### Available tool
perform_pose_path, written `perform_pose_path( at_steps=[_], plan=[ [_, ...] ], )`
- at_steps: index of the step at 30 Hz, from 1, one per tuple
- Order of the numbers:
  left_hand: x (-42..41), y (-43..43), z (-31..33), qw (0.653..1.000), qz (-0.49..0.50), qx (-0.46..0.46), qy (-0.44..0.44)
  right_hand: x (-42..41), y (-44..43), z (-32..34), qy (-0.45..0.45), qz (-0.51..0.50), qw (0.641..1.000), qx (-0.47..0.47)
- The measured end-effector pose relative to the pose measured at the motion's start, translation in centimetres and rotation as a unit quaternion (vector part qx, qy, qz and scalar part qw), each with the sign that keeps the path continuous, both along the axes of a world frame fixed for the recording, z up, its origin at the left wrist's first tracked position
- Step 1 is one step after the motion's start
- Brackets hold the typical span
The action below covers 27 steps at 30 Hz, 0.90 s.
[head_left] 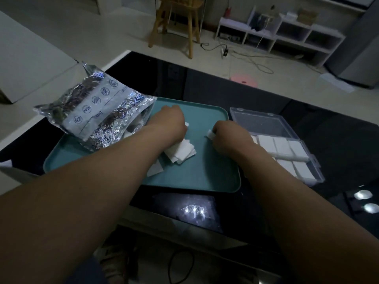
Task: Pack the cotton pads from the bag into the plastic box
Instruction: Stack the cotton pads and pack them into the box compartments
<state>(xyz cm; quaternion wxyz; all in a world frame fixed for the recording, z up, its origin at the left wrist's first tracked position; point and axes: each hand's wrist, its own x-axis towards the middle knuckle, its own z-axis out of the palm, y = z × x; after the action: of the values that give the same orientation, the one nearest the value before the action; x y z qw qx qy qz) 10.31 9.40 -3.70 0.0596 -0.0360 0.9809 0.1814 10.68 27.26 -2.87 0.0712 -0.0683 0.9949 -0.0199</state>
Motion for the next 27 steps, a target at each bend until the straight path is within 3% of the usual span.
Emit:
perform_pose_path(
  at_steps=[5,9,11,12,14,15,17,18,27],
  plan=[
    [-1.0,-0.1,-0.3,1.0,0.0,-0.01,-0.022,-0.2,-0.2,-0.4,-0.032,-0.015,0.998,-0.054],
    [-0.8,0.4,0.3,0.995,0.021,0.098,0.014,0.3,-0.3,0.0,-0.007,-0.039,0.979,-0.2],
    [-0.4,0.7,1.0,0.971,0.061,0.229,0.018,0.4,-0.2,0.5,-0.026,-0.089,0.929,-0.359],
    [-0.1,0.9,1.4,0.947,0.079,0.31,0.0,0.7,-0.2,0.9,-0.053,-0.118,0.882,-0.453],
    [0.7,1.4,2.1,0.882,0.106,0.457,-0.046,1.5,-0.4,1.6,-0.101,-0.152,0.786,-0.59],
    [1.3,1.7,2.4,0.843,0.12,0.521,-0.065,1.9,-0.5,1.9,-0.11,-0.156,0.758,-0.624],
    [2.3,2.1,2.6,0.771,0.147,0.612,-0.092,2.4,-0.8,1.9,-0.114,-0.162,0.725,-0.66],
    [2.8,2.3,2.7,0.754,0.148,0.632,-0.096,2.6,-0.9,1.9,-0.111,-0.169,0.714,-0.671],
    [6.3,3.0,4.0,0.751,0.176,0.636,-0.003,5.1,-2.0,3.2,-0.058,-0.196,0.713,-0.671]
  ],
)
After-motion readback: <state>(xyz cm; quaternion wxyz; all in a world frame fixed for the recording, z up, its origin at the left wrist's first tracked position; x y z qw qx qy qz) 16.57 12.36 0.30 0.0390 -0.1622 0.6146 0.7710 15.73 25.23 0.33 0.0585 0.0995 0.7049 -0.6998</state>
